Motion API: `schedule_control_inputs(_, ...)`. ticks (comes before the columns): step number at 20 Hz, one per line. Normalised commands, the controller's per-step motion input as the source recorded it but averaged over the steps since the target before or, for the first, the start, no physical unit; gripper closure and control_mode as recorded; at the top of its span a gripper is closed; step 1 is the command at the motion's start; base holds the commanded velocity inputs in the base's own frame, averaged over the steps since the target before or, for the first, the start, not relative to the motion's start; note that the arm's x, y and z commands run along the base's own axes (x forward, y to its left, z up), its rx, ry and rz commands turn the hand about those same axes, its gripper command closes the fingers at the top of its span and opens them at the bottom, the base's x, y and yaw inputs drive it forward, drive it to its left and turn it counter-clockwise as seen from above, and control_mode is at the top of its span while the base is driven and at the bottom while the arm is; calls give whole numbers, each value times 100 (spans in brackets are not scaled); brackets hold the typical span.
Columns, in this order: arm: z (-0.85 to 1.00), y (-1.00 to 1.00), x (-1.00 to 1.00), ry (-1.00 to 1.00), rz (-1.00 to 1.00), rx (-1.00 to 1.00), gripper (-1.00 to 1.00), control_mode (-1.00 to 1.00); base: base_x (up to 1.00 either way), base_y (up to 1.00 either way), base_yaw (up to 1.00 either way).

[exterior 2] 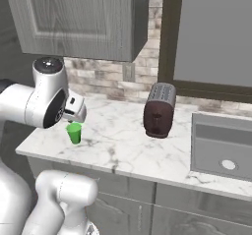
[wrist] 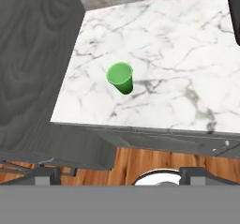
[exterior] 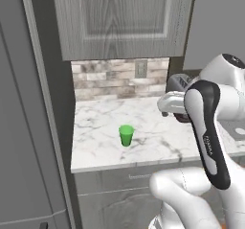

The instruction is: Place the pitcher and cup on the dining counter for serving.

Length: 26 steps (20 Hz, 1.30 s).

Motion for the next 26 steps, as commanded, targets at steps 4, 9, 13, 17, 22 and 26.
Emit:
schedule_control_inputs(4, -45, 39, 71, 31, -11, 0, -100, -100, 0, 0, 0)
schedule_control_inputs(9, -43, 21, 75, 19, -9, -2, -100, -100, 0, 0, 0)
schedule_control_inputs(13, -59, 5, 72, 6, -8, -3, -100, -100, 0, 0, 0)
schedule_control_inputs(17, -75, 10, 67, 0, -9, -2, -100, -100, 0, 0, 0)
schedule_control_inputs(22, -68, 10, 50, 0, -8, 0, -100, -100, 0, 0, 0)
schedule_control_inputs(26, -67, 9, 25, 0, -5, 0, -100, -100, 0, 0, 0)
